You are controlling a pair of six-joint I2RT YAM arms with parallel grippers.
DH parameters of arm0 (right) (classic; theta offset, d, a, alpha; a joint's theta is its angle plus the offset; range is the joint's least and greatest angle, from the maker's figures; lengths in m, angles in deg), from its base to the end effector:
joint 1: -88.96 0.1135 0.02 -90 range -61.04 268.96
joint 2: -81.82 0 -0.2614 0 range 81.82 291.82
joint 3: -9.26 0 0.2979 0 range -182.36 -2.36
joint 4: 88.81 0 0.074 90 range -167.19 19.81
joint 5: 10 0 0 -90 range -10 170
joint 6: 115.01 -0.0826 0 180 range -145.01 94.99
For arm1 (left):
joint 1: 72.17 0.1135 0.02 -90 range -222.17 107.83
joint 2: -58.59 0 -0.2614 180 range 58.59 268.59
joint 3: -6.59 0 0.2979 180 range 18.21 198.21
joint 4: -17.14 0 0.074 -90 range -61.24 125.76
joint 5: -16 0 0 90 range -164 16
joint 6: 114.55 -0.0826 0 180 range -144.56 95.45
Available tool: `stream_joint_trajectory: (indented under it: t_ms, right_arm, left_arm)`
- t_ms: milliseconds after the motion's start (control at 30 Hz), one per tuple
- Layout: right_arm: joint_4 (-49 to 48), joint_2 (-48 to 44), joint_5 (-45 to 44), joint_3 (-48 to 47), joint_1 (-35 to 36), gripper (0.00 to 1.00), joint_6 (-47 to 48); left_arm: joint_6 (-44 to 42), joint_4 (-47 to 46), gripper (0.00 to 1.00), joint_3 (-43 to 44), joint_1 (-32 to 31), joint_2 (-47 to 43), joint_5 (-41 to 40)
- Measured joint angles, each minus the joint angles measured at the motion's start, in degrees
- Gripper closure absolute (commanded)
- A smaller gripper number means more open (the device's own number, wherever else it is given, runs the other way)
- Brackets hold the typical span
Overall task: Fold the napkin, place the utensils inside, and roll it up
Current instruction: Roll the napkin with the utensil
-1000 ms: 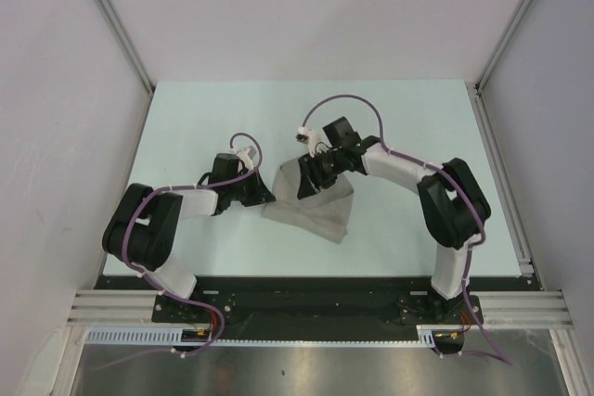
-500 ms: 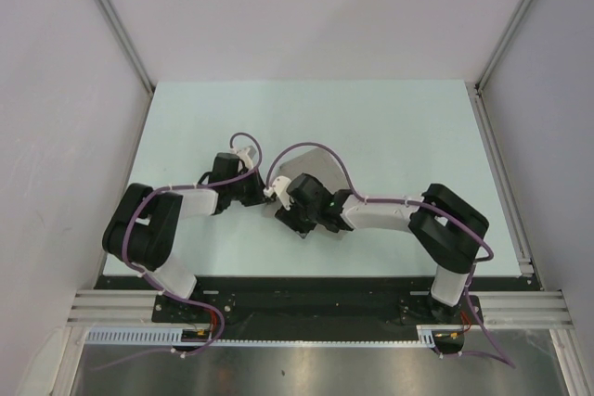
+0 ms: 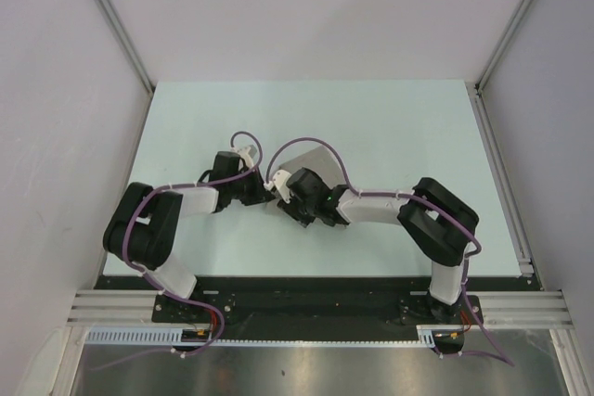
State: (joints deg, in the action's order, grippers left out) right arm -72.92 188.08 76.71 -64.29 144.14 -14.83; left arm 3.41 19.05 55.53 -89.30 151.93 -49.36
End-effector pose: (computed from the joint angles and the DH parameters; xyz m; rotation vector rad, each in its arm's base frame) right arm 0.2593 0.3645 0.0861 -1.2939 2.0661 0.2878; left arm 0.3253 -0.1363 0.0582 -0.0177 2.4659 -0.8731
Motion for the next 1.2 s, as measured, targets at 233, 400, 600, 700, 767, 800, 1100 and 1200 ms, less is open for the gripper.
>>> stream_joint_trajectory:
  t_ms: [233, 400, 600, 700, 767, 800, 1100, 1200]
  right_arm:
    - [5.7, 2.3, 9.1, -5.2, -4.5, 0.94, 0.6]
    - [10.2, 4.2, 18.8, -8.8, -8.2, 0.98, 0.1]
    - [12.2, 4.7, 28.0, -9.2, -10.8, 0.99, -1.1]
    - [13.0, 5.2, 32.4, -9.2, -11.6, 1.00, -1.6]
    - [13.0, 6.0, 36.0, -9.2, -12.9, 1.00, -2.1]
    - [12.9, 6.2, 36.9, -9.2, -13.2, 1.00, -2.3]
    - [10.4, 8.8, 48.5, -8.1, -18.1, 1.00, -5.5]
    - [9.6, 10.1, 51.5, -8.1, -19.1, 1.00, -6.1]
  left_arm:
    - [-0.8, 2.0, 0.33, 1.9, 0.0, -1.6, -2.3]
    - [-0.9, 5.1, 0.26, 2.0, 0.0, -5.9, -6.9]
    - [-0.9, 4.6, 0.26, -0.9, 0.0, -12.0, -10.5]
    - [-0.9, 3.9, 0.26, -3.3, 0.0, -13.9, -10.4]
    - [-0.9, 3.1, 0.26, -5.4, 0.0, -15.3, -10.1]
    - [-0.9, 3.0, 0.26, -5.9, 0.0, -15.7, -9.9]
    - [-1.0, -0.2, 0.28, -10.5, 0.0, -19.5, -7.5]
    - [-1.0, -1.2, 0.28, -10.8, 0.0, -19.4, -6.3]
